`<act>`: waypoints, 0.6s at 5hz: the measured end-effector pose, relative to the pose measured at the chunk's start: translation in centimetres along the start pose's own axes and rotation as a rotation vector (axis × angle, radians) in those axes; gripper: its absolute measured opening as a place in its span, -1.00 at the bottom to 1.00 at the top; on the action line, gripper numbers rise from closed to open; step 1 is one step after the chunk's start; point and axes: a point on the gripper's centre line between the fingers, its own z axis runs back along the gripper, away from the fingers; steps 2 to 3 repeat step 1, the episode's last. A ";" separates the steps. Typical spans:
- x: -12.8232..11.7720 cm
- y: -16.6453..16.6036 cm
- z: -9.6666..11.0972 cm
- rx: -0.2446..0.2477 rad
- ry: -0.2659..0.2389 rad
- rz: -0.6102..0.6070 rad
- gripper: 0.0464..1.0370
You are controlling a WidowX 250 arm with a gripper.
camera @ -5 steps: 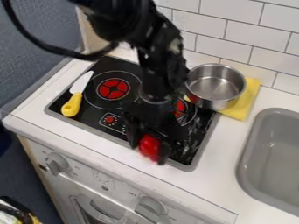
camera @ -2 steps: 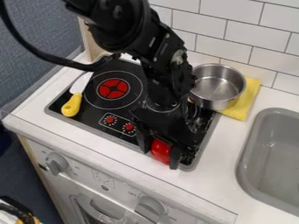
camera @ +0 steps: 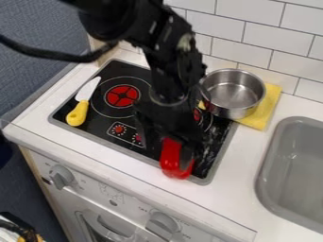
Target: Move the red bell pepper into bottom right of the burner
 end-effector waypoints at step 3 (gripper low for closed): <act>0.7 1.2 2.6 0.063 -0.028 0.053 0.94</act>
